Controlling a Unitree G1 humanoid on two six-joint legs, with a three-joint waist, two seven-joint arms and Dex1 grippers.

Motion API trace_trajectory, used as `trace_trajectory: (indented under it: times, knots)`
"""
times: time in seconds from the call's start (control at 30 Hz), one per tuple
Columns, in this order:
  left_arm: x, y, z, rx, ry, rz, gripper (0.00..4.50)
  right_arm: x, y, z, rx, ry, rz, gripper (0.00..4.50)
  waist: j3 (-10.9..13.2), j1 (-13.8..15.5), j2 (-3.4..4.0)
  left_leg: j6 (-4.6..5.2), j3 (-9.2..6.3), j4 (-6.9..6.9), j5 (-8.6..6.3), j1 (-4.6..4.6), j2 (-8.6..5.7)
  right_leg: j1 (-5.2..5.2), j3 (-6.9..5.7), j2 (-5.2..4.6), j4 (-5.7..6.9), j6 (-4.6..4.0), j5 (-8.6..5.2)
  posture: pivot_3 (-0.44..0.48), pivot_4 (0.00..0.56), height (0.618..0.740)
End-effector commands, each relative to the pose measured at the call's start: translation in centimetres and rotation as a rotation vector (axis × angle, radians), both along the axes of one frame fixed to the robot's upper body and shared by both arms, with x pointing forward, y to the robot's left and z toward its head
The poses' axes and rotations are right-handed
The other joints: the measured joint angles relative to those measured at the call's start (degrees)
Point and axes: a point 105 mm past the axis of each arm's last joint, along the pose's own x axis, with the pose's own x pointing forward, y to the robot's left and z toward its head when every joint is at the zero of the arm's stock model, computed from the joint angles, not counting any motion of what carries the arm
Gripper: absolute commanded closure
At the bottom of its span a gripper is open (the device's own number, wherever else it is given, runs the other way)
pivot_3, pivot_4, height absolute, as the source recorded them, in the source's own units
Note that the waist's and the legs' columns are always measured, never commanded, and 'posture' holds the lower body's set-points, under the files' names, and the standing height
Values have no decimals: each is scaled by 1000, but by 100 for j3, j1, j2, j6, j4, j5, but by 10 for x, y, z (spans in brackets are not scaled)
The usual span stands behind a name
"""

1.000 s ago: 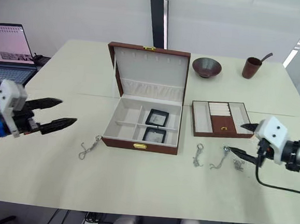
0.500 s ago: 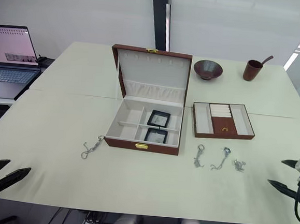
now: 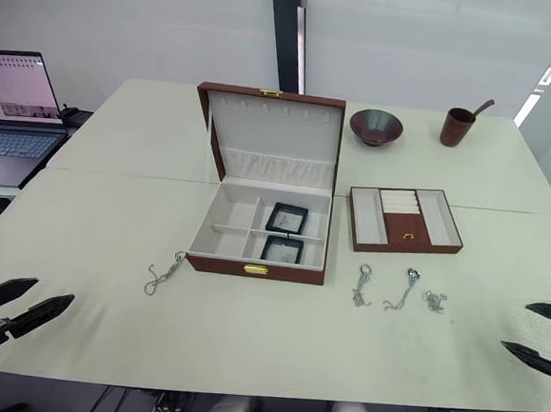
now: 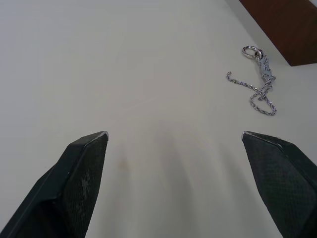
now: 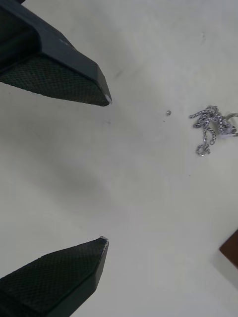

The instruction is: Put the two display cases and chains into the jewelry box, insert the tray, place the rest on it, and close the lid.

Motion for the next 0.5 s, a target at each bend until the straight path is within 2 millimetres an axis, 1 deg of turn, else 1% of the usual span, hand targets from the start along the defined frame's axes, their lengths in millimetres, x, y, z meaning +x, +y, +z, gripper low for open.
trace_trajectory:
  times: [0.03, 0.13, 0.2, 0.3, 0.4, 0.5]
  knots:
    - [4, -4, 12, 19, -34, -20, 21, 15, 25, 25, 22, -60, 93, 0, 0, -4, 0, 0, 1, 0, 0, 0, 0, 0, 1, 0, 0, 0, 0, 0, 150, 733]
    - [5, -12, 11, 11, -39, -26, 21, 30, 65, 40, 93, -75, 217, 0, 0, -12, 2, 0, 0, 1, 0, 0, 4, 0, 1, 0, 1, 0, 0, 0, 150, 733]
    - [6, -22, 11, 21, -39, -53, 21, 36, 96, 53, 136, -69, 324, 0, 2, -13, 5, -1, -2, 1, 0, 0, 5, -2, 0, 0, 1, 0, 0, 0, 150, 733]
    - [11, -35, 11, 24, -34, -86, 21, 39, 137, 67, 188, -29, 491, 0, 7, 10, 12, -2, -5, 1, -1, -3, 6, -3, -1, -2, -1, 0, 0, 0, 150, 733]
    - [12, -48, 11, 29, -22, -132, 21, 41, 173, 80, 233, -23, 634, 0, 8, 20, 12, -5, -11, 2, -3, -8, 5, -5, -5, -2, -7, 0, 0, 0, 150, 733]
    - [13, -57, 13, 31, -26, -162, 21, 43, 198, 91, 270, -21, 728, 0, 9, 33, 11, -9, -16, 3, -5, -14, 3, -6, -7, -8, -10, -1, 0, 0, 150, 733]
